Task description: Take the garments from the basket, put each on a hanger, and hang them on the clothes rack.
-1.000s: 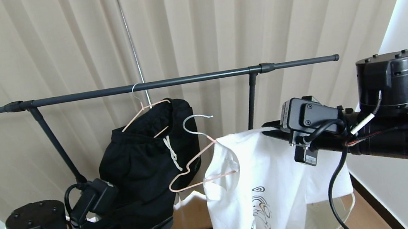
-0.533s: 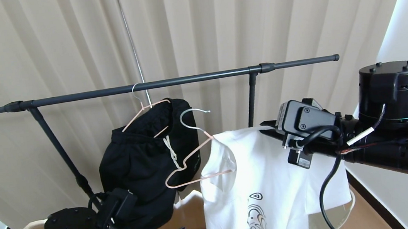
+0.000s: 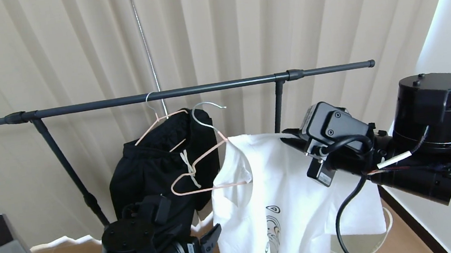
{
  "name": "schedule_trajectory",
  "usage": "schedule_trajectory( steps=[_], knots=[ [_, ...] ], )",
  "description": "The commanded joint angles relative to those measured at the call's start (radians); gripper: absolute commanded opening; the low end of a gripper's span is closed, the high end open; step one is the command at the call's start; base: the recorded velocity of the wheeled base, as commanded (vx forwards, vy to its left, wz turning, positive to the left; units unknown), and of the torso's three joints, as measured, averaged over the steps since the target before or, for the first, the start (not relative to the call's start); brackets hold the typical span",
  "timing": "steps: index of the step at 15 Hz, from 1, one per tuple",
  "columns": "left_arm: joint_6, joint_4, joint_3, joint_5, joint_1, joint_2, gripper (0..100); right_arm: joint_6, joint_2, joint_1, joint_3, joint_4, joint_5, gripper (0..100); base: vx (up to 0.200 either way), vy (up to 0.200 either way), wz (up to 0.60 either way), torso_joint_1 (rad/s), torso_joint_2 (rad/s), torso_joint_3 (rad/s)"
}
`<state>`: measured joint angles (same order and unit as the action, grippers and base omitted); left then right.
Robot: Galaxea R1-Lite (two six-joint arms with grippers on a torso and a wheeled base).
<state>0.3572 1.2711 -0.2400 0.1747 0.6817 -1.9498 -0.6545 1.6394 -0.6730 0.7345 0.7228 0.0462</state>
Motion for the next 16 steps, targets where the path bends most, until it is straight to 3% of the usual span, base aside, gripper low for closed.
schedule_trajectory(
  steps=[1, 7, 16],
  knots=[
    [0.003, 0.044, -0.021, 0.02, 0.03, -0.072, 100, 0.004, 0.03, -0.019, -0.02, 0.03, 0.009, 0, 0.0, 0.0, 0.0, 0.0, 0.0, 0.0],
    [0.005, 0.097, -0.12, 0.207, 0.038, -0.161, 100, 0.032, 0.04, -0.046, -0.043, 0.142, 0.015, 0, 0.0, 0.0, 0.0, 0.0, 0.0, 0.0],
    [-0.018, 0.169, -0.145, 0.284, 0.035, -0.227, 100, 0.076, 0.042, -0.085, -0.038, 0.199, 0.061, 0, 0.0, 0.0, 0.0, 0.0, 0.0, 0.0]
  ],
)
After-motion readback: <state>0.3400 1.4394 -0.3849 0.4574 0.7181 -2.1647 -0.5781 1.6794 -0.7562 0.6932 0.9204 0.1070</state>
